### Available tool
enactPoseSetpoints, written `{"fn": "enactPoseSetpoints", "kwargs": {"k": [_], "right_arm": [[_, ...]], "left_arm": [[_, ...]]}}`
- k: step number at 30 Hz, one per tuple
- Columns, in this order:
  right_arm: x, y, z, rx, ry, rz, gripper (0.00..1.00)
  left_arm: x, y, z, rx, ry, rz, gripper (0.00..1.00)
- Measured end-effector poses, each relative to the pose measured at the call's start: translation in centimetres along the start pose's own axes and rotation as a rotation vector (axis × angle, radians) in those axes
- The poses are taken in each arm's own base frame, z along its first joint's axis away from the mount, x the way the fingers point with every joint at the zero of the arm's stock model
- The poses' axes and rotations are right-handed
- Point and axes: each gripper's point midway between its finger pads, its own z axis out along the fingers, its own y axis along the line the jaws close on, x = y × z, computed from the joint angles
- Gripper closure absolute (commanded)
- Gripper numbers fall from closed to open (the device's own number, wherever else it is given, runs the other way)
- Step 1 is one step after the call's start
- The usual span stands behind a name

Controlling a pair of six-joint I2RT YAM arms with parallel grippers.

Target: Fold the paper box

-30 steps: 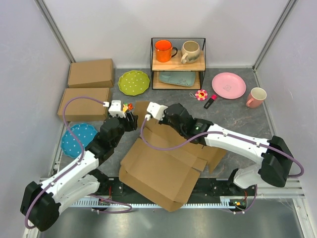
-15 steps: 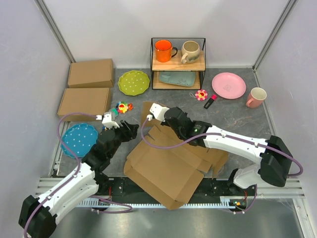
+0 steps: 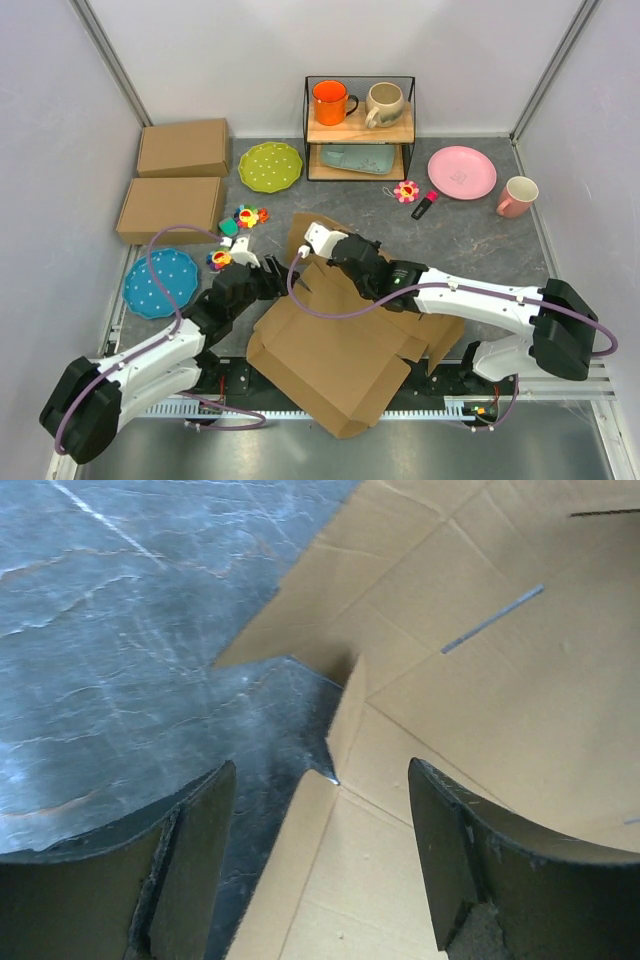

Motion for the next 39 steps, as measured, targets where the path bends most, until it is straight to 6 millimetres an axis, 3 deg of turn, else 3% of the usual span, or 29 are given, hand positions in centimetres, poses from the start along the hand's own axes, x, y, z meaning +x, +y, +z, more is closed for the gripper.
{"fn": "enactPoseSetpoints", "kwargs": {"k": [4,8,15,21,26,31,36,39], "right_arm": [[-0.4,0.2,-0.3,-0.004,-0.012,-0.003,1.0],[-0.6,0.4,-0.5,-0.005,-0.018,-0.008,1.0],[-1.0,0.6,-0.9,-0.007,-0.029,-0.015,1.0],[-1.1,0.7,-1.0,-0.009,-0.032,-0.016,1.0],[-1.1,0.8,-1.1,-0.011,-0.035,-0.017,1.0],[-1.2,0.7,-1.2,-0.011,-0.038,-0.012,1.0],[-1.4,0.8,-1.4,-0.015,-0.045,-0.012,1.0],[-1.5,1.0,-1.5,-0.018,-0.049,-0.011,1.0]], "left_arm": [[0.3,-1.2,0.6,0.034,0.032,0.019,0.24],[0.6,-2.1,1.8,0.051,0.063,0.038,0.33],[2.6,-2.3,3.7,0.024,0.144,0.084,0.46],[3.6,-2.5,4.3,0.029,0.167,0.097,0.58],[4.0,-3.7,4.5,0.077,0.175,0.113,0.6],[4.8,-6.4,4.0,0.18,0.172,0.181,0.59],[6.6,-8.7,3.2,0.26,0.175,0.306,0.59],[8.7,-8.7,3.1,0.266,0.208,0.376,0.59]]}}
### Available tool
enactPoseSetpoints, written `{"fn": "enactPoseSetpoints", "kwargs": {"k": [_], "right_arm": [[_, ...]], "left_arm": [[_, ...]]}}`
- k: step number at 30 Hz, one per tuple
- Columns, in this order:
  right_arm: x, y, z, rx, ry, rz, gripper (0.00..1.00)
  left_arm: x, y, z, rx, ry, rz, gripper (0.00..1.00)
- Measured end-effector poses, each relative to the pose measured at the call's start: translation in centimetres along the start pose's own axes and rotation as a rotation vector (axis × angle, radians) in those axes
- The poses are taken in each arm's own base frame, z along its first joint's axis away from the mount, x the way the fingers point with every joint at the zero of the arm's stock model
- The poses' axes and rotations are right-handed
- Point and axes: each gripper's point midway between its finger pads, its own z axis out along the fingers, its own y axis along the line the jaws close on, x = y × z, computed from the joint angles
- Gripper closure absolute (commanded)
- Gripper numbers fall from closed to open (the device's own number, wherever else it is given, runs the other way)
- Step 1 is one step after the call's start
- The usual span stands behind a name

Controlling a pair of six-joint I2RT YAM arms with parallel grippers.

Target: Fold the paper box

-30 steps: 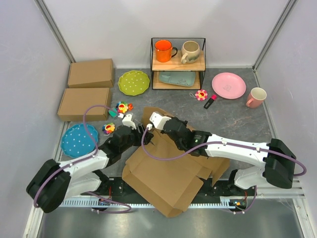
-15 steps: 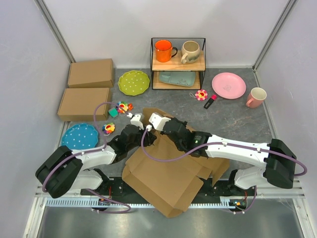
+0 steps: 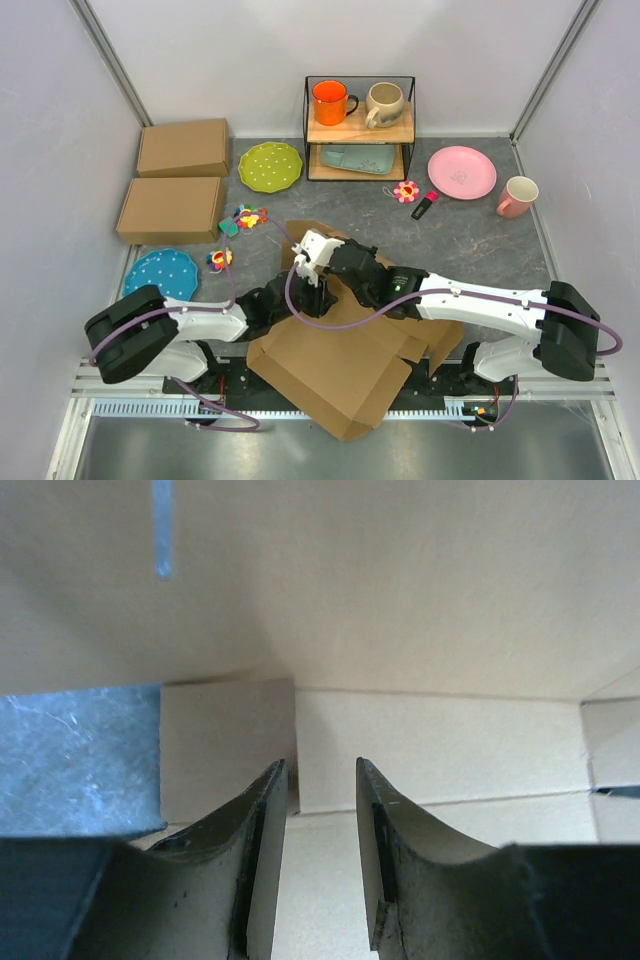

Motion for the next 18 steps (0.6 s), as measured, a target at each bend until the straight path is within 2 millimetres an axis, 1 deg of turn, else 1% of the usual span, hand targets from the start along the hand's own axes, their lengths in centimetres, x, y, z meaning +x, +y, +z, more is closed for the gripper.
{"fn": "enactPoseSetpoints", "kwargs": {"k": [2,4,6,7,9,11,15,17,18], "right_arm": [[0.0,0.1,-0.1,-0.003,0.0,-0.001,1.0],[0.0,0.1,-0.2,-0.006,0.001,-0.001,1.0],[0.0,0.0,-0.4,-0.005,-0.001,0.005,1.0],[0.0,-0.1,-0.5,-0.004,-0.003,0.008,1.0],[0.1,-0.3,-0.7,-0.001,-0.005,0.013,1.0],[0.1,-0.5,-0.8,0.002,-0.006,0.016,1.0],[0.2,-0.6,-0.9,0.006,-0.006,0.018,1.0],[0.3,-0.5,-0.9,0.006,-0.004,0.019,1.0],[0.3,-0.5,-0.9,0.006,-0.003,0.019,1.0]], "left_arm": [[1.3,-0.1,0.2,-0.007,0.033,0.029,0.59],[2.1,-0.1,0.3,-0.014,0.053,0.046,0.56],[2.1,-0.1,0.2,-0.02,0.046,0.05,0.53],[1.8,-0.1,-0.1,-0.023,0.034,0.05,0.5],[0.9,0.1,-1.2,-0.039,-0.005,0.05,0.47],[-0.9,-0.1,-2.6,-0.045,-0.064,0.046,0.43],[-7.3,-1.2,-6.4,-0.03,-0.277,0.018,0.38],[-10.0,-1.5,-8.3,-0.026,-0.373,-0.003,0.36],[-11.0,-1.6,-9.0,-0.027,-0.409,-0.009,0.35]]}}
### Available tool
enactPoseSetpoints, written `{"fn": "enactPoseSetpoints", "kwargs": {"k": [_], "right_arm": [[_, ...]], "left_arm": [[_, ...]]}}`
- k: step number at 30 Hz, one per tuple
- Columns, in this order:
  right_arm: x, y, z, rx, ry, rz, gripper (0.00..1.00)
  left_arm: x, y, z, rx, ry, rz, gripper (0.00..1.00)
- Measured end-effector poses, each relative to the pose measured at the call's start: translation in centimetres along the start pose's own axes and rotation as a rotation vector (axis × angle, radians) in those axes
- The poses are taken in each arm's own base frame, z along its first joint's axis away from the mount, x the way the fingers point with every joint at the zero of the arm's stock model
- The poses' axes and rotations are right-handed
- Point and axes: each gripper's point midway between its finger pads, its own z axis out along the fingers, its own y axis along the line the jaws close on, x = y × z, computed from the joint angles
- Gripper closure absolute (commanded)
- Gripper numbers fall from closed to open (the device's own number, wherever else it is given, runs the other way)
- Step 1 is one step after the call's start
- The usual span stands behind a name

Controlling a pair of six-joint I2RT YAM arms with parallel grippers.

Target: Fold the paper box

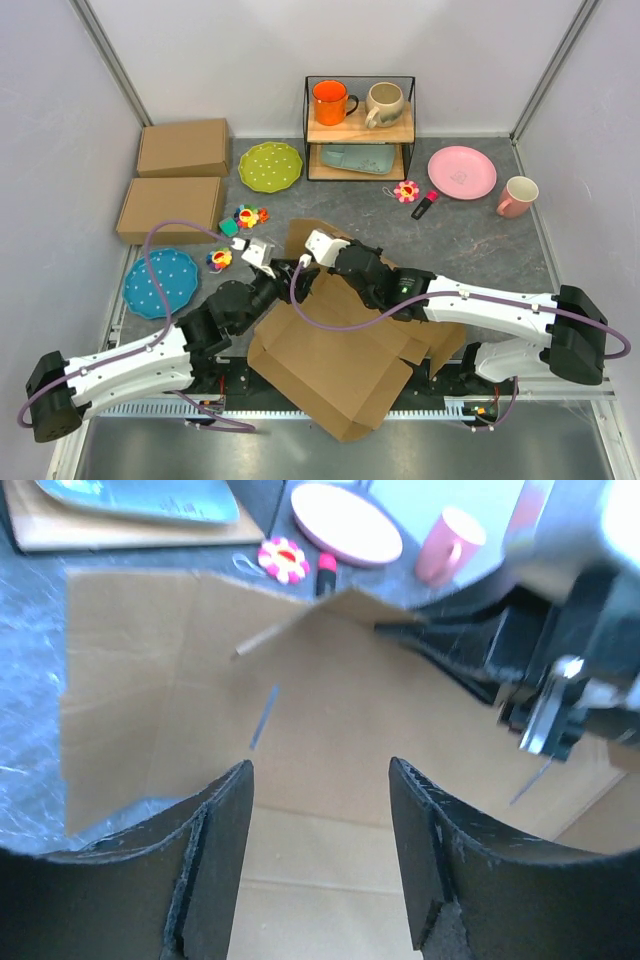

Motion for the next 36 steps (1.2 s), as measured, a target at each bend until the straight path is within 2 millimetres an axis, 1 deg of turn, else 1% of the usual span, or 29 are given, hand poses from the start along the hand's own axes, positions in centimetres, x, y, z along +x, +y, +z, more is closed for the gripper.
{"fn": "enactPoseSetpoints", "kwargs": {"k": [2,3,7,9,10,12,15,17,20,21,24,26,28,32,36], "right_arm": [[0.1,0.0,0.0,0.0,0.002,0.001,1.0],[0.1,0.0,0.0,0.001,0.001,0.002,1.0],[0.0,-0.1,-0.2,0.003,-0.003,0.01,1.0],[0.0,-0.3,-0.3,0.004,-0.007,0.015,1.0],[-0.1,-0.3,-0.3,0.004,-0.01,0.019,1.0],[-0.2,-0.4,-0.4,0.004,-0.013,0.022,1.0],[-0.2,-0.3,-0.6,0.001,-0.017,0.024,1.0],[-0.3,-0.2,-0.6,-0.001,-0.019,0.023,1.0],[-0.3,-0.1,-0.7,-0.004,-0.02,0.02,1.0],[-0.3,-0.1,-0.7,-0.004,-0.02,0.019,1.0],[-0.3,0.0,-0.8,-0.003,-0.018,0.016,1.0],[-0.2,0.1,-0.8,-0.002,-0.014,0.009,1.0],[0.0,0.1,-0.8,-0.002,-0.006,-0.003,1.0],[0.5,0.4,-0.6,0.005,0.024,-0.043,1.0],[0.7,0.6,-0.4,0.024,0.057,-0.104,1.0]], "left_arm": [[-1.5,0.2,-0.3,-0.018,-0.05,-0.004,0.32],[-1.8,0.6,-0.2,-0.039,-0.061,-0.002,0.32],[-2.2,2.6,0.8,-0.143,-0.066,0.007,0.35],[-2.4,4.3,1.6,-0.206,-0.062,-0.013,0.39],[-2.8,5.5,2.0,-0.248,-0.072,-0.038,0.42],[-3.6,7.4,2.8,-0.301,-0.087,-0.091,0.44],[-4.8,8.9,4.1,-0.331,-0.104,-0.158,0.43],[-5.6,8.6,4.7,-0.31,-0.117,-0.187,0.42],[-7.1,7.2,5.6,-0.245,-0.147,-0.224,0.46],[-7.3,6.9,5.9,-0.231,-0.15,-0.23,0.5],[-7.2,5.7,7.4,-0.164,-0.118,-0.244,0.54],[-6.2,4.8,8.2,-0.118,-0.079,-0.257,0.57],[-5.1,4.2,8.4,-0.083,-0.045,-0.273,0.59],[-3.0,3.6,8.1,-0.023,0.0,-0.306,0.62],[-0.9,2.9,7.9,0.034,0.055,-0.331,0.63]]}}
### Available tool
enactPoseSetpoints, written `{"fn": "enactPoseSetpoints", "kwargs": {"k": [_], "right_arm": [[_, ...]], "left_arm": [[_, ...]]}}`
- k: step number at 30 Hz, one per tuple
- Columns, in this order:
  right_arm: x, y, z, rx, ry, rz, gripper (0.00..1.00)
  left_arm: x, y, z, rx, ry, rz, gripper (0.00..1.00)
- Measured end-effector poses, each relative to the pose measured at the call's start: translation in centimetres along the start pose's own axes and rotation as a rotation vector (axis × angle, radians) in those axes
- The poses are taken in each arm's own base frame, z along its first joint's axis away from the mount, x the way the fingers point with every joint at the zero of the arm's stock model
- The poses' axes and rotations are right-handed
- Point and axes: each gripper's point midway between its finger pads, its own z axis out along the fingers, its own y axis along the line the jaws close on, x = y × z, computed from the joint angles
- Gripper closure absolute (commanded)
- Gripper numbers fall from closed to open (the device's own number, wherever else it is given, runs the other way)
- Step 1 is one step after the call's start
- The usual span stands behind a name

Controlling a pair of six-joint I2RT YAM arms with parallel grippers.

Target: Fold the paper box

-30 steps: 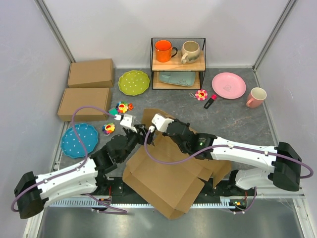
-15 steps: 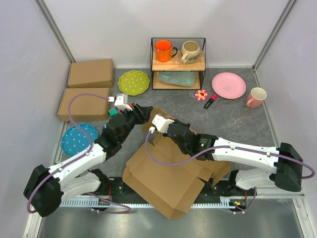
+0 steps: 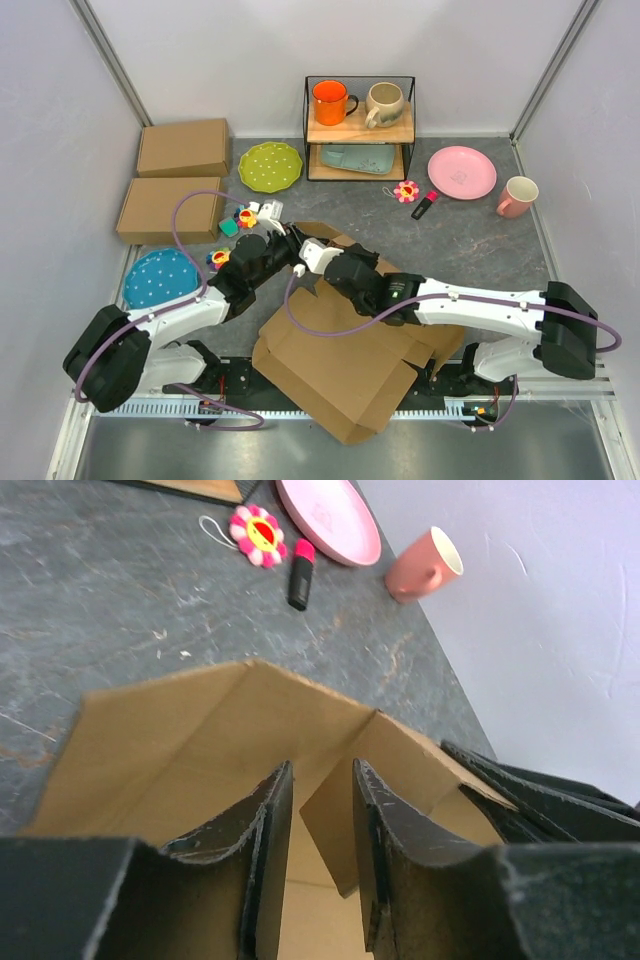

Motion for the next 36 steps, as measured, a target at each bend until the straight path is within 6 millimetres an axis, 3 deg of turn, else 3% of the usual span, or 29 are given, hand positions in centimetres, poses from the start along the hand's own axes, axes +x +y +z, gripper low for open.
{"fn": "enactPoseSetpoints", "kwargs": {"k": [4,8,11,23,32,36], "right_arm": [[-0.2,0.1,0.2,0.032,0.027,-0.057,0.99],[-0.6,0.0,0.2,0.047,0.038,-0.073,0.74],[-1.0,-0.4,0.1,0.05,0.037,-0.055,0.65],[-0.7,-2.4,-1.6,0.067,0.022,0.07,0.53],[2.5,-6.2,-0.9,0.115,0.065,0.289,0.42],[7.5,-9.2,2.2,0.131,0.165,0.52,0.39]], "left_arm": [[0.7,-0.4,-0.2,0.037,0.024,-0.007,0.61],[0.9,-0.5,-0.3,0.05,0.022,-0.007,0.59],[1.0,-0.3,-0.4,0.045,0.023,-0.007,0.59],[0.6,-0.1,-0.4,0.028,0.001,-0.006,0.58],[1.2,1.4,-0.8,-0.031,0.011,-0.008,0.58],[1.3,2.3,-1.5,-0.08,0.007,-0.008,0.58]]}}
